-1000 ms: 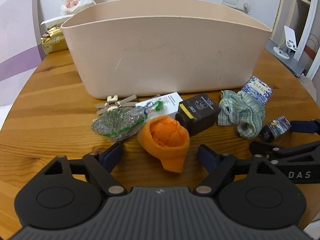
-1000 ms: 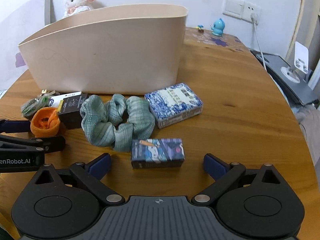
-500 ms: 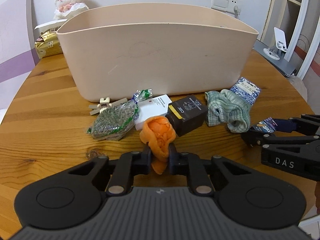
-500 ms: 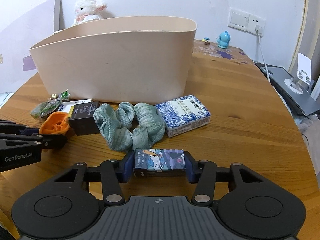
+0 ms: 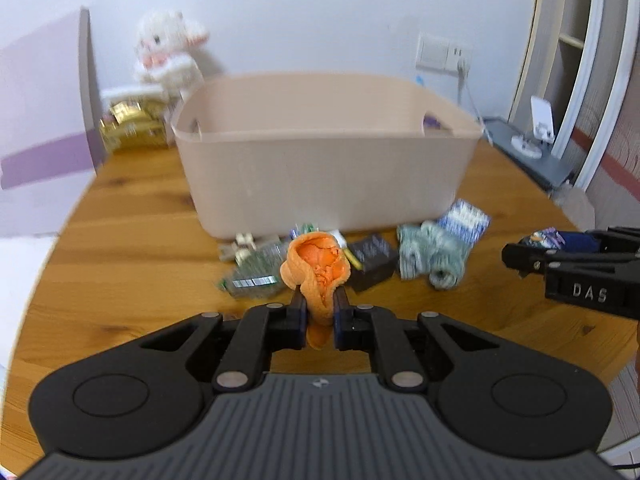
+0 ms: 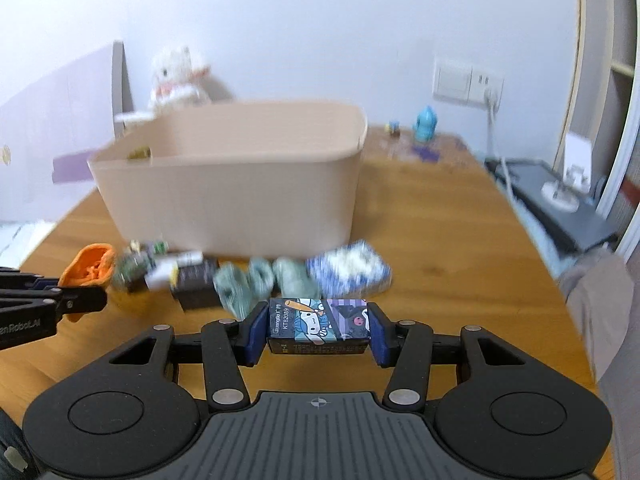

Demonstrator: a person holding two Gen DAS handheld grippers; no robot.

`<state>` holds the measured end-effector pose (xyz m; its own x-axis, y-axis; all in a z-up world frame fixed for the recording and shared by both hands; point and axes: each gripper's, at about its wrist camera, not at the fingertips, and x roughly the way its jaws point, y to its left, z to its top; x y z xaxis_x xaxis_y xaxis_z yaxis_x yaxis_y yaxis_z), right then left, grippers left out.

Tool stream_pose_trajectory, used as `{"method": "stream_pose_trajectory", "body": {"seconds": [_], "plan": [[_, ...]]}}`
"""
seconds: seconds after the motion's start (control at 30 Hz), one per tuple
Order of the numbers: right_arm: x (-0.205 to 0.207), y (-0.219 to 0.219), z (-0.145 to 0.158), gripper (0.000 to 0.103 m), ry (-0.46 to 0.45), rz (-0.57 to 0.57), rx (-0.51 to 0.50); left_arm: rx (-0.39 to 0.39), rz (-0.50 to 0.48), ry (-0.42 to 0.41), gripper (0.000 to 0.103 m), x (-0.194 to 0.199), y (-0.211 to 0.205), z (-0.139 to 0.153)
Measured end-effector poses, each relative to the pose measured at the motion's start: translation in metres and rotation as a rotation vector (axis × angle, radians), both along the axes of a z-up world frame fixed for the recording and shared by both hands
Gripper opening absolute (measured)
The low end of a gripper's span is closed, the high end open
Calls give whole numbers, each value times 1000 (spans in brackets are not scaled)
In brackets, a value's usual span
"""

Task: Organize objects
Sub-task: 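Lift both items over the basket and open both tools to drop them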

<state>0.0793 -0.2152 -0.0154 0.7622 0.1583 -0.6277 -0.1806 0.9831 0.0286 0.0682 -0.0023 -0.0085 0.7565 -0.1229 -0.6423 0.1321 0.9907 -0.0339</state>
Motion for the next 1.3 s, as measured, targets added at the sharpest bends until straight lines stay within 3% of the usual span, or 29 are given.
{"method": "stream_pose_trajectory", "body": {"seconds": [0.33, 0.5, 0.63, 0.87, 1.1, 1.17, 1.2, 1.27, 1.3], "plan": [[15, 6, 61, 47, -186, 4, 50, 30, 29, -132, 14, 16, 11, 50], [40, 10, 77, 47, -240, 2, 61, 46, 46, -182, 14, 43, 12, 66], [66, 19, 82, 47, -260, 13, 50, 80, 70, -170, 14, 76, 8, 65], [119, 38, 68, 47, -214, 31, 19, 108, 101, -68, 14, 133, 7, 36], [151, 54, 36, 47, -123, 64, -58, 134, 105, -9, 15, 157, 2, 13], [155, 57, 29, 57, -99, 67, -76, 134, 106, -4, 17, 159, 3, 12], [156, 58, 26, 60, -92, 70, -80, 132, 103, -8, 18, 159, 3, 12], [153, 58, 26, 69, -96, 70, -90, 127, 100, -24, 45, 157, 5, 13], [150, 58, 28, 78, -111, 68, -96, 123, 100, -37, 53, 155, 6, 15]]}}
